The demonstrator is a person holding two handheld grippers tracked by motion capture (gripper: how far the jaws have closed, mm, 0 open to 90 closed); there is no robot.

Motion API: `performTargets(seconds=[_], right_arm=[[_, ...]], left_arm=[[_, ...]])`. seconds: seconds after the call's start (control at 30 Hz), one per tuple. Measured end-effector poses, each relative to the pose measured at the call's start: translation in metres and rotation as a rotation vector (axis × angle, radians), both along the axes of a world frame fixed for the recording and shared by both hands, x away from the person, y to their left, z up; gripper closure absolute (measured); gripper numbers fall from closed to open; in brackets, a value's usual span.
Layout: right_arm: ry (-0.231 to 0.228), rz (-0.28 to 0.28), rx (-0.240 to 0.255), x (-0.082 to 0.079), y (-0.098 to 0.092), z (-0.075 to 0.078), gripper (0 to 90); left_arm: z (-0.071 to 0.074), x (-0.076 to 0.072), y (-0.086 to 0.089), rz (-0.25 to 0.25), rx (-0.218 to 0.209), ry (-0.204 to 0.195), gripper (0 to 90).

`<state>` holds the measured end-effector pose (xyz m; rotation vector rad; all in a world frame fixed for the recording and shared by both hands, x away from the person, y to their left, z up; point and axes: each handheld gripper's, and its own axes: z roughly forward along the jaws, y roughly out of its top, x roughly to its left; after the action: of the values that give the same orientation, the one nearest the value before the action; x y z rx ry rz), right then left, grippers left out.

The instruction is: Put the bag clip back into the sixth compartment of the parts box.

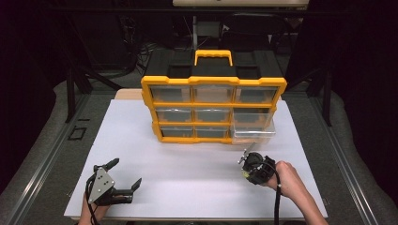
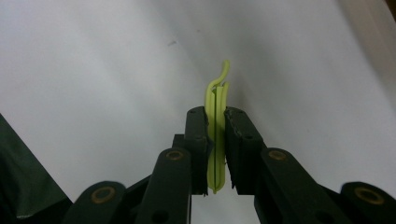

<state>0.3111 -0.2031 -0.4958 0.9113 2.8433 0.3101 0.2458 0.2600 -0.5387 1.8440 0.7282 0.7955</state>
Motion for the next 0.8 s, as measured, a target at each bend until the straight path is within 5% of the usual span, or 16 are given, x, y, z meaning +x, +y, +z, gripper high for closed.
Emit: performTargets(seconds=[0.13,0.17,0.2,0.27,0.47,0.5,0.8], right_arm=[[0.005,-0.022,-0.036,0.001,-0.010,0.002,80.0],[0.029,-0.023,0.010,0.002,-0.013,0.001,80.0],[0.011,-0.035,-0.039,0.001,-0.014,0.003,80.0],[0.023,-0.032,-0.050,0.001,-0.016,0.005,80.0],[0.011,-0.065,-0.048,0.001,-0.029,0.008,80.0],[0.022,-0.075,-0.014,0.002,-0.032,0.007,80.0],[0.026,-0.119,-0.038,0.005,-0.051,0.009,80.0]], left_arm=[[0.000,0.000,0.000,0.000,0.001,0.000,0.0],[0.000,0.000,0.000,0.000,0.001,0.000,0.0],[0.000,0.000,0.000,-0.001,0.002,0.001,0.0],[0.000,0.000,0.000,0.000,0.002,0.001,0.0],[0.000,0.000,0.000,-0.001,0.001,0.000,0.0],[0.000,0.000,0.000,-0.001,0.000,0.000,0.0],[0.000,0.000,0.000,0.003,-0.001,0.000,0.0]])
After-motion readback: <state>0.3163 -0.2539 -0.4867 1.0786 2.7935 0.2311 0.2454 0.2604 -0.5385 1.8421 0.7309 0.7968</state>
